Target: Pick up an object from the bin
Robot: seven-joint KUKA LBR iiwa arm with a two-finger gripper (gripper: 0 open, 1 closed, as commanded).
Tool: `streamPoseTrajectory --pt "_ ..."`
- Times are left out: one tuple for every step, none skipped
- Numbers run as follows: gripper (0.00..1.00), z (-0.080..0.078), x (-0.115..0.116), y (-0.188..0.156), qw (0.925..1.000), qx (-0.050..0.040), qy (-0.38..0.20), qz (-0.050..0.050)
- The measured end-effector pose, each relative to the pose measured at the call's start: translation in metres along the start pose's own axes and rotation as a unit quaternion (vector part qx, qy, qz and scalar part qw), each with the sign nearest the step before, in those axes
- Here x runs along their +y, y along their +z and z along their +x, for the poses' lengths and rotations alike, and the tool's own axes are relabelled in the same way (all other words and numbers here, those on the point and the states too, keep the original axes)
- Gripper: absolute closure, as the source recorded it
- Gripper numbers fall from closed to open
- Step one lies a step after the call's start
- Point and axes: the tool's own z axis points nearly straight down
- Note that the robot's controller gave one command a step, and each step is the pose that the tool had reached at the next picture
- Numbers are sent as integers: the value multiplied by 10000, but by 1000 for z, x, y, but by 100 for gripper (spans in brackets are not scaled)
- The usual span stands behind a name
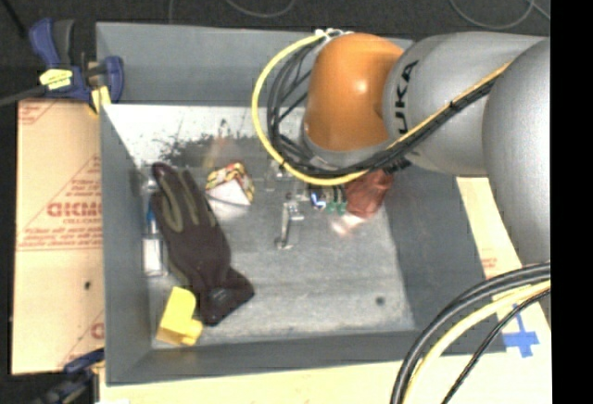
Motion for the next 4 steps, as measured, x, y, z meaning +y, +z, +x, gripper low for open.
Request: streamPoseTrajectory --pt "0 20 29 31 9995 -18 -320 15" --pt "0 30 61 46 9998 24 -190 0" --pt "0 33 72 49 9998 -19 199 -7" --pt "100 40 94 75 9840 15 -1783 1"
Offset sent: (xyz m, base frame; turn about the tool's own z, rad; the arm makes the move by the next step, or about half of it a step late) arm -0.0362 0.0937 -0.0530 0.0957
